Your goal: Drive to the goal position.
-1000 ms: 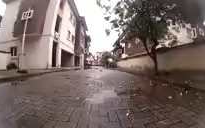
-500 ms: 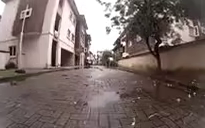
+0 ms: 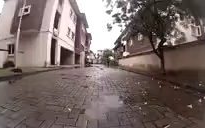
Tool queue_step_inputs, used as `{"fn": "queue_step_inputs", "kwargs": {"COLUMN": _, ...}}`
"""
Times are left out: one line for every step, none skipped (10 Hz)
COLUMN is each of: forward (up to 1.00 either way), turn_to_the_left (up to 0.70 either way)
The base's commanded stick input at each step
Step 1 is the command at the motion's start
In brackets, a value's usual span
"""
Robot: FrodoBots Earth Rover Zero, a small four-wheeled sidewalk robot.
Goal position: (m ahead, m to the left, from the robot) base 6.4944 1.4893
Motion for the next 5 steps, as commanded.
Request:
{"fn": "queue_step_inputs", "kwargs": {"forward": 0.20, "turn_to_the_left": 0.00}}
{"fn": "queue_step_inputs", "kwargs": {"forward": 0.28, "turn_to_the_left": 0.00}}
{"fn": "queue_step_inputs", "kwargs": {"forward": 0.50, "turn_to_the_left": 0.00}}
{"fn": "queue_step_inputs", "kwargs": {"forward": 0.50, "turn_to_the_left": 0.00}}
{"fn": "queue_step_inputs", "kwargs": {"forward": 0.50, "turn_to_the_left": 0.00}}
